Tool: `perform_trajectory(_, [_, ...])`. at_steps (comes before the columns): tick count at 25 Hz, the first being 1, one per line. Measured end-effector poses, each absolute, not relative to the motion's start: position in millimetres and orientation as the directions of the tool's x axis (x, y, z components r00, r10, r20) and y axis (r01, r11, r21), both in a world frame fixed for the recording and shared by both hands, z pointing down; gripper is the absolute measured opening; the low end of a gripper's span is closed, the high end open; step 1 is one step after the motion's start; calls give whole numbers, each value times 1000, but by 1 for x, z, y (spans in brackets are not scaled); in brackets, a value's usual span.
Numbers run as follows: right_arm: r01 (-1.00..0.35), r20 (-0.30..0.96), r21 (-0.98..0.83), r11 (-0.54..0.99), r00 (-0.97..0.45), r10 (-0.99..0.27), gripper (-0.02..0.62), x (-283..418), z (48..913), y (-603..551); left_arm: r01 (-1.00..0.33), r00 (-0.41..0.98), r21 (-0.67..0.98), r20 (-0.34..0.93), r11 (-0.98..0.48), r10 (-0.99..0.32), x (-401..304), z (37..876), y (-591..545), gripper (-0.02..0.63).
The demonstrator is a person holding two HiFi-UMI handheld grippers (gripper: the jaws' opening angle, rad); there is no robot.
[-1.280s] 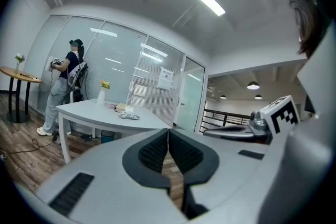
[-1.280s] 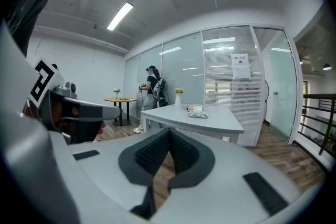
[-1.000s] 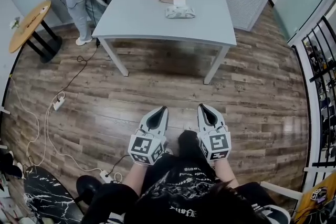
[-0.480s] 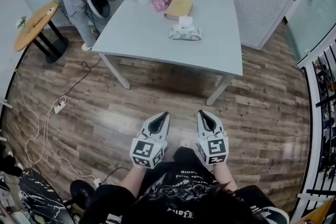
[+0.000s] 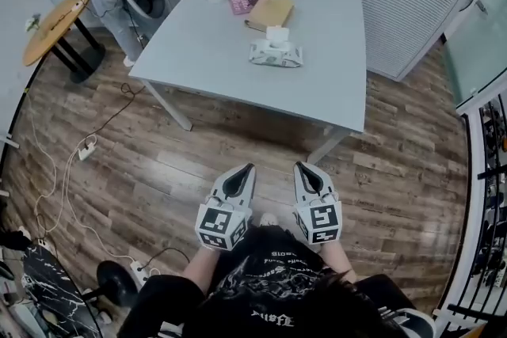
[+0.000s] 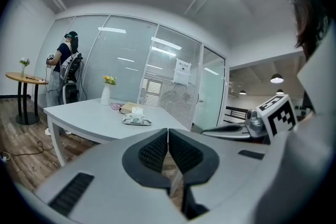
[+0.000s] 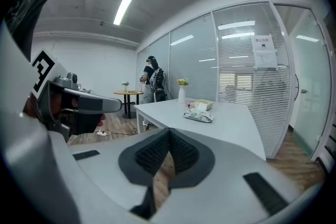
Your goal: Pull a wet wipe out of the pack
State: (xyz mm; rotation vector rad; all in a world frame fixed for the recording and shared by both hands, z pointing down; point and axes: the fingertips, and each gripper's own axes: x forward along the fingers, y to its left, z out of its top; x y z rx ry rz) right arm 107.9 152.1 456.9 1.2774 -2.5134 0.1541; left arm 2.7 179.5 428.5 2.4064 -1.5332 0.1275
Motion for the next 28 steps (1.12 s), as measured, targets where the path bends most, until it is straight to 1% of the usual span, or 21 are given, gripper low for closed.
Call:
perform_trajectory(9, [-795, 346, 22, 606, -563, -750, -2, 104, 470, 125, -902, 424, 210, 254, -378, -869, 3, 443, 146, 8])
perform_trajectory(15, [-801, 368, 11, 599, -554, -747, -2, 86, 481, 98, -874, 482, 208, 259, -439, -837, 6, 452, 97, 8])
perform_trajectory(18, [-812, 359, 4, 583, -543, -759, -2, 78, 479, 70, -857, 512, 203, 253, -473, -821, 2, 449, 66, 8])
perform_trajectory(21, [-833, 341, 3, 554, -520, -783, -2, 70, 473, 35, -844, 536, 192, 249, -501, -807, -8, 448, 32, 8])
perform_trajectory(28, [-879, 354, 26, 477, -438, -826, -2, 47, 468, -46, -800, 600, 201, 243, -565, -762, -39, 447, -52, 8])
